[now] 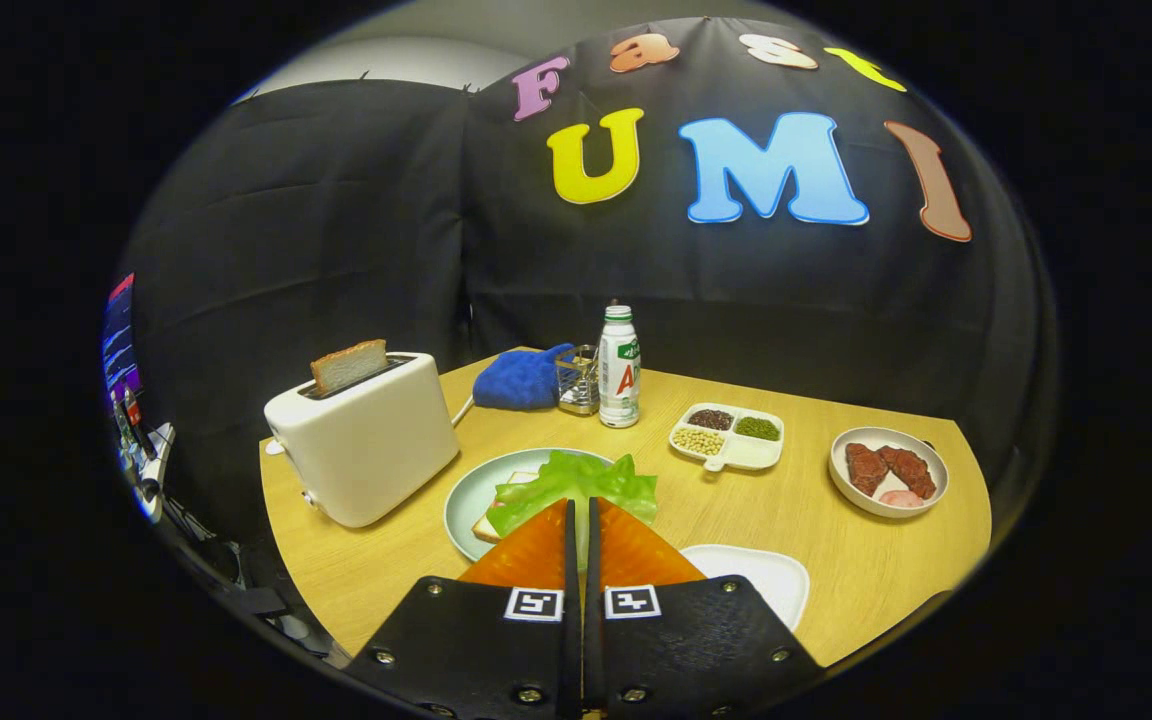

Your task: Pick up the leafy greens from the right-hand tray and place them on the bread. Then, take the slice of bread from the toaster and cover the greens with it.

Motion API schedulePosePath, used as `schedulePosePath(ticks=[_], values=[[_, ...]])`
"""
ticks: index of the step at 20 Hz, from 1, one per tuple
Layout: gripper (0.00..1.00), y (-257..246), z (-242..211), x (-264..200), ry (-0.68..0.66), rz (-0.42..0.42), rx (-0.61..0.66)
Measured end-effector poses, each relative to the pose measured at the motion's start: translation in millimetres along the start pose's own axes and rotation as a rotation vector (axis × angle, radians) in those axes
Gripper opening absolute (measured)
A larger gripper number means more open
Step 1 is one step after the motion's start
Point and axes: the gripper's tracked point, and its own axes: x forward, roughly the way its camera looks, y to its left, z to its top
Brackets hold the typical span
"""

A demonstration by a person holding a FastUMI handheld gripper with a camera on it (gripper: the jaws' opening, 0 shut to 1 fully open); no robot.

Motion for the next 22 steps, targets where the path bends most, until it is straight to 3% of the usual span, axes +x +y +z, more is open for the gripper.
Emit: schedulePosePath(ticks=[10, 16, 19, 22], values=[[0.01, 27.1, -8.5, 62.6, 0.053, 0.037, -0.004], [0.01, 31.5, -20.8, 80.1, 0.046, 0.028, -0.069], [0.09, 28.7, -27.5, 81.7, 0.057, 0.018, -0.072], [0.18, 11.0, -20.3, 75.9, 0.023, -0.06, -0.073]])
